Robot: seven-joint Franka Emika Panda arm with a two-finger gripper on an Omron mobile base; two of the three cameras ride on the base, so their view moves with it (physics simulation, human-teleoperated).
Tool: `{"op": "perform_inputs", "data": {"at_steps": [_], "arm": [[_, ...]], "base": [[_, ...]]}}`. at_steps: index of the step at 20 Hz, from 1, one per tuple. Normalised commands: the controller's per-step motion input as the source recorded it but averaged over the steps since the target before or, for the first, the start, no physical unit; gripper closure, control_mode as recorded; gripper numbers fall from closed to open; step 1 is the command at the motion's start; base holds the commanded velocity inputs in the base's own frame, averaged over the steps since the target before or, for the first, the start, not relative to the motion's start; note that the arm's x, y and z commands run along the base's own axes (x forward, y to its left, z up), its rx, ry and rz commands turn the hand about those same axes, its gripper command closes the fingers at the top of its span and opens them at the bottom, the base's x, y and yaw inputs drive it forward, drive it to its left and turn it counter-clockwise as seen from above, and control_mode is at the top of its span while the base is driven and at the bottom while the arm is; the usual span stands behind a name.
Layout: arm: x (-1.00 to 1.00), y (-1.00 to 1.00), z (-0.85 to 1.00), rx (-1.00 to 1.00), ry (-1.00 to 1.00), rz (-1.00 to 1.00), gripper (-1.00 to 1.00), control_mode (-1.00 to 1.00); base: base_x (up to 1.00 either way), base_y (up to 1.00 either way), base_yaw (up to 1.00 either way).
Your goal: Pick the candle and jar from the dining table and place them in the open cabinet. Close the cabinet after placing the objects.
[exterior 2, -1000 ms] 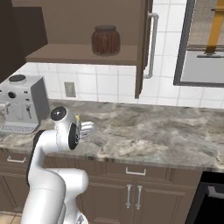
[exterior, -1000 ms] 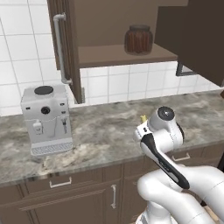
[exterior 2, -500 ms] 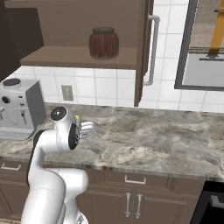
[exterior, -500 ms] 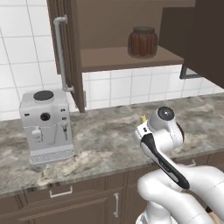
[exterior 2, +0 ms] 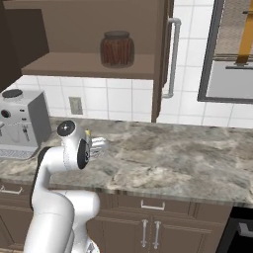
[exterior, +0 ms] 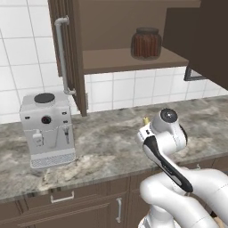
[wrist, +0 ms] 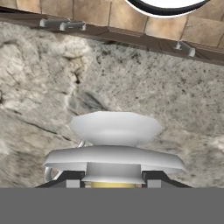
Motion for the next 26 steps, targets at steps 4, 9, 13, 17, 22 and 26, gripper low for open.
{"op": "perform_inputs", "data": {"at_steps": [4, 9, 13, 17, 22, 26], "arm": [[0.00, 0.00, 0.00, 0.00, 0.00, 0.00, 1.00, 1.00], [-0.03, 0.00, 0.05, 0.00, -0.02, 0.01, 1.00, -1.00], [-0.21, 0.00, 0.46, 0.00, -0.17, 0.07, 1.00, -1.00], [-0.11, 0.00, 0.64, 0.00, -0.19, 0.09, 1.00, -1.00], [-0.04, 0.00, 0.74, 0.00, -0.20, 0.07, 1.00, -1.00], [0.00, 0.08, 0.81, 0.00, -0.16, 0.01, 1.00, -1.00]], "base": [[0.00, 0.00, 0.00], [-0.02, 0.00, 0.01], [0.00, 0.00, 0.00], [0.00, 0.00, 0.00], [0.00, 0.00, 0.00], [0.00, 0.00, 0.00]]}}
